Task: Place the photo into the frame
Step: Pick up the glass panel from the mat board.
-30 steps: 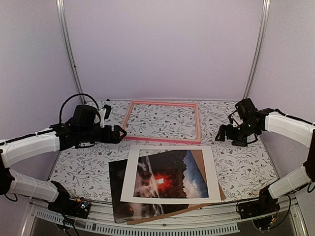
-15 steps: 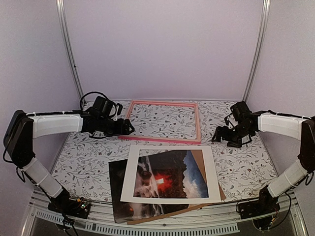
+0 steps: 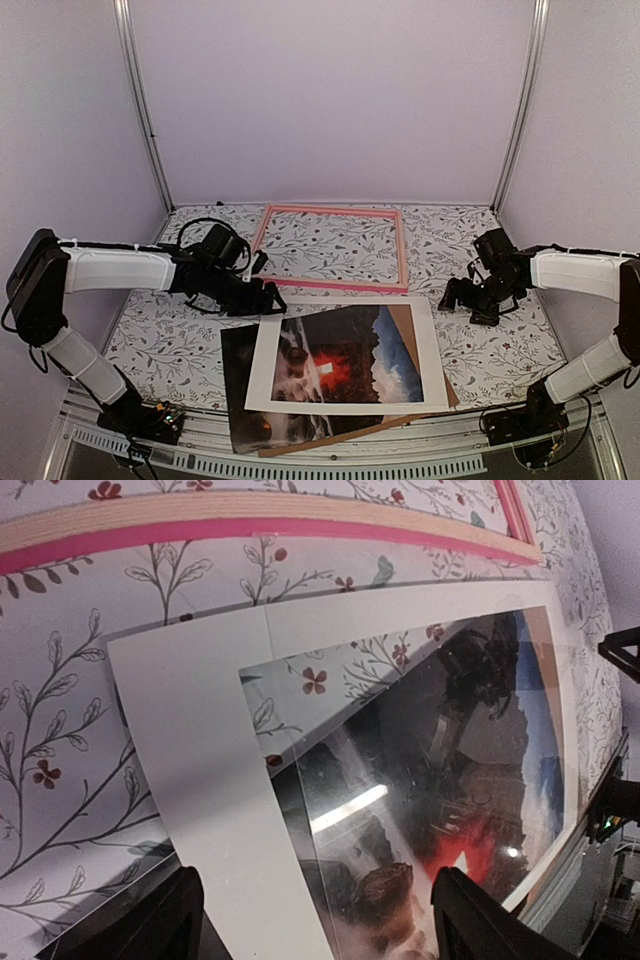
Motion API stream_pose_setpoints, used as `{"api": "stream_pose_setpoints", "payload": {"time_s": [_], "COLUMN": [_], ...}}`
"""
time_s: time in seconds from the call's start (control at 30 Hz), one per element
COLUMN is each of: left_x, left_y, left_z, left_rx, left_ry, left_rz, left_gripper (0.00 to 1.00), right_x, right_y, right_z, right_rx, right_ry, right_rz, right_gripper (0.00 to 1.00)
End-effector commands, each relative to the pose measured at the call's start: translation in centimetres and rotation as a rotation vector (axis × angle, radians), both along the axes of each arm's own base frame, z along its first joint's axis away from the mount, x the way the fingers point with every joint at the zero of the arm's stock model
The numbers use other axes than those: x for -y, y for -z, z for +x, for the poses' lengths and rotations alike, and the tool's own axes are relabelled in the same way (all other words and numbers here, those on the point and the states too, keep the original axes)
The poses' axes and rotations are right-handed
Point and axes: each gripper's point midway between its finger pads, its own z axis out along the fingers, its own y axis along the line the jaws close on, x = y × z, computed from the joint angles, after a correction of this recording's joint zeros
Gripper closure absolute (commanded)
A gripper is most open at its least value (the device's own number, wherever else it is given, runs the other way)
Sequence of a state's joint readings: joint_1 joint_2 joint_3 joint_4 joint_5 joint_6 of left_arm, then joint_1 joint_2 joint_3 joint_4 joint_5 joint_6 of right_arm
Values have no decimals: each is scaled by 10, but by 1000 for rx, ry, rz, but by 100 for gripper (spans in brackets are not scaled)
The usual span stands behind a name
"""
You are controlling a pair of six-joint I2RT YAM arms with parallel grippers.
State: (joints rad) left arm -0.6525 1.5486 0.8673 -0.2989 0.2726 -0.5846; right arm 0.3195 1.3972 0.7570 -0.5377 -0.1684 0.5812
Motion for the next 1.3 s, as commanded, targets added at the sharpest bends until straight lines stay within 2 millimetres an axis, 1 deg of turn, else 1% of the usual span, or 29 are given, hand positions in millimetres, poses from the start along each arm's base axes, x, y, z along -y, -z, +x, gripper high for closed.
{"api": "stream_pose_setpoints", "payload": {"time_s": [0.0, 0.1, 0.3, 0.5, 0.9, 1.27], "left_x": [20, 31, 44, 55, 55, 50], "left_y": [-5, -3, -1, 14, 30, 43], "left_z": [-16, -18, 3, 20, 35, 39], "left_rx": [-29, -31, 2, -7, -40, -73], "left_ry": [58, 78, 77, 104, 99, 74], "left_rz": [-49, -66, -56, -18, -4, 48], "left_gripper": [19, 19, 19, 19, 18, 18], "right_x": [3, 5, 3, 1, -4, -4], "right_y": [10, 20, 30, 34, 36, 37], "right_z": [-6, -10, -14, -17, -17, -17], "right_rx": [-15, -23, -39, -31, -36, -37], "right_ry": [38, 45, 33, 19, -7, -14], "right_rz": [2, 2, 10, 26, 45, 44], "right_gripper": [5, 5, 8, 9, 10, 10]}}
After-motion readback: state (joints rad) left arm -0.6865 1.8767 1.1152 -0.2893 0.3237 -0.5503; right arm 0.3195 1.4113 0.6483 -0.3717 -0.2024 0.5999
